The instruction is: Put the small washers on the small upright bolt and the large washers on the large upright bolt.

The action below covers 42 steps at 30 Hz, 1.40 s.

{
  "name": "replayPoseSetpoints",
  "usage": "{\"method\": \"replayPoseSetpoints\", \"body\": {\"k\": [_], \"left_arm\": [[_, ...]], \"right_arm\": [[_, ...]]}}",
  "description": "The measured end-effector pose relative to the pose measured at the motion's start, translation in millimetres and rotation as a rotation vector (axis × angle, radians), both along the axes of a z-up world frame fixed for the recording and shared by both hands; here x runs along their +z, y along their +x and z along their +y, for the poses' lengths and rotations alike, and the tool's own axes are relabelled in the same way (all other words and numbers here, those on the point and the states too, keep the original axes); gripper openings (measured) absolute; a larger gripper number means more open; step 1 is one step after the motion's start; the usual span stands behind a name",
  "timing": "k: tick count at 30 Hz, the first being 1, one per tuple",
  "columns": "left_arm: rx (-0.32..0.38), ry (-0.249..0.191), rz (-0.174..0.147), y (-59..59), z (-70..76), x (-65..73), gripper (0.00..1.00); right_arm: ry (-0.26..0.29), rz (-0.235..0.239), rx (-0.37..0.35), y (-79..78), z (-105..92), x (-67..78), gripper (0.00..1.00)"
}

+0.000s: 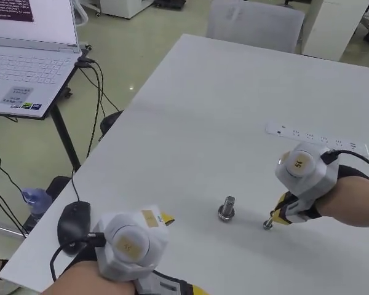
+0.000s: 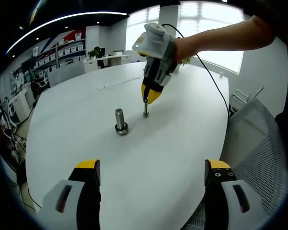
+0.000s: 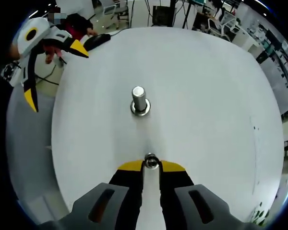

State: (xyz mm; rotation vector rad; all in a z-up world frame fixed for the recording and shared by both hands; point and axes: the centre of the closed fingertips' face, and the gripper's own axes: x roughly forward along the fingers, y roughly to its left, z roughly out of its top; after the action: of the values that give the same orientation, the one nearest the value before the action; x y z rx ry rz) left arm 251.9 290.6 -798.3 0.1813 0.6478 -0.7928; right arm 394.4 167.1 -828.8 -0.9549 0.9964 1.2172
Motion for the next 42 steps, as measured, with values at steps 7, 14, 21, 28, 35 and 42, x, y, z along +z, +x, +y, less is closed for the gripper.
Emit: {"method": "replayPoseSetpoints", "body": {"k": [7, 14, 21, 28, 35, 42], "left_arm": [[0.004, 0.001, 0.009, -3.0, 2.1, -2.4, 0.88], [0.007, 0.006, 0.015, -5.6, 1.5, -5.6, 0.88], [0.005, 0.013, 0.027, -10.0, 2.7, -11.3, 0.88], [0.014, 0.015, 0.033, -10.3, 6.5, -12.1, 0.87], [0.004, 0.016, 0.041, -9.7, 4.6, -13.8, 0.85], [-0.01, 0.014, 0.052, -10.3, 1.7, -15.8, 0.83]], "right_arm": [[-0.024, 0.006, 0.017, -1.6, -0.1, -10.5, 0.13], [-0.039, 0.014, 0.023, -0.6, -0.4, -21.5, 0.13], [-0.053, 0.022, 0.028, -3.0, -1.8, -33.1, 0.13], [-0.058, 0.022, 0.029, -1.3, -0.4, -38.2, 0.13], [-0.064, 0.027, 0.024, -2.9, -0.2, -37.5, 0.13], [-0.056, 0.029, 0.014, -1.3, -0.6, -37.7, 0.14]]}}
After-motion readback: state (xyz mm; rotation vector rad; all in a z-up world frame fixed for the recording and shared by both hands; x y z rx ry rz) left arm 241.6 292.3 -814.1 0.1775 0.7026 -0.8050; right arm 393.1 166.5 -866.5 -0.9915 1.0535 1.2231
